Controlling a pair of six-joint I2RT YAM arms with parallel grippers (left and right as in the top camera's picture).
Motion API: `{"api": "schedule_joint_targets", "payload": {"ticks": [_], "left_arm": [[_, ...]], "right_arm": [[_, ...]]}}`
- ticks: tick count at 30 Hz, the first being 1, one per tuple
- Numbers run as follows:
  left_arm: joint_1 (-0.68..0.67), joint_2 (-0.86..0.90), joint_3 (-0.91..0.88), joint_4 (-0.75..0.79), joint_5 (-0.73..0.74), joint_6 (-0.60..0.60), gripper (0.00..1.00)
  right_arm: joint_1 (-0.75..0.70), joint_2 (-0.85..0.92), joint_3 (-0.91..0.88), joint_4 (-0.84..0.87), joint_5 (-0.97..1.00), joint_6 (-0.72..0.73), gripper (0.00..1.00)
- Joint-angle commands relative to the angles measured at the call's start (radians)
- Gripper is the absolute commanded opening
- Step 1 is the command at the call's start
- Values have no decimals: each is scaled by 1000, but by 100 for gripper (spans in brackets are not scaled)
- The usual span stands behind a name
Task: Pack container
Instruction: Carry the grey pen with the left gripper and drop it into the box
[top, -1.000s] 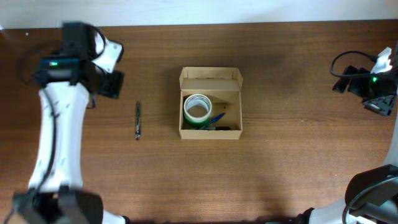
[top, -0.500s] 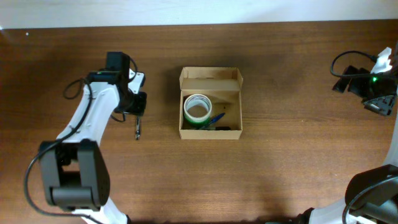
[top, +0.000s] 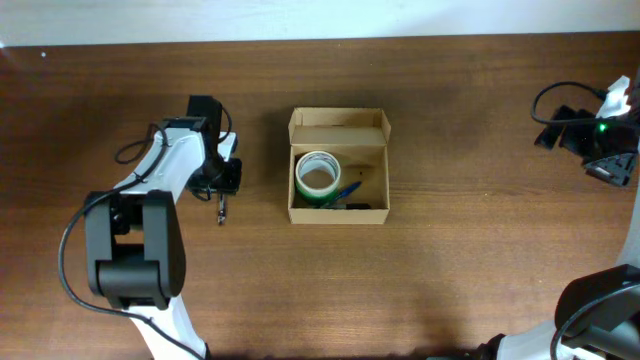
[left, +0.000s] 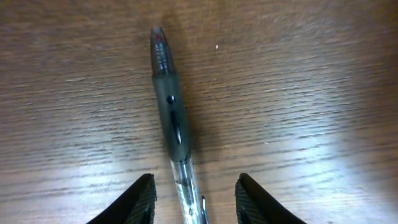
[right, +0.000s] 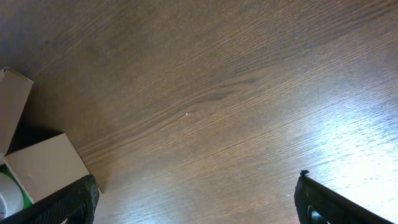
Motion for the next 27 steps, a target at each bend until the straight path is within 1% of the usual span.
{"api": "schedule_joint_targets", "payload": {"ticks": [1, 6, 9, 10, 12, 16, 19, 23, 27], "left_arm": [[7, 46, -8, 4, -11, 27, 41], [8, 64, -23, 28, -11, 22, 40], [8, 64, -22, 29, -11, 19, 5], [8, 64, -21, 29, -11, 19, 2], [8, 64, -17, 29, -11, 20, 2], [14, 49, 45, -16, -12, 85, 2], [21, 16, 164, -84, -11, 125, 2], [15, -43, 380, -156, -2, 177, 2], [-29, -103, 599, -254, 91, 367, 2]], "right_arm": [[-3, 5, -5, 0, -9, 1, 99], [-3, 5, -5, 0, -9, 1, 99], [-3, 5, -5, 0, -9, 1, 99], [-3, 5, -5, 0, -9, 1, 99], [-3, 5, -5, 0, -9, 1, 99], [-3, 5, -5, 1, -9, 1, 99], [-3, 5, -5, 0, -9, 1, 99], [-3, 5, -5, 0, -9, 1, 99], [-3, 5, -5, 0, -9, 1, 99]]}}
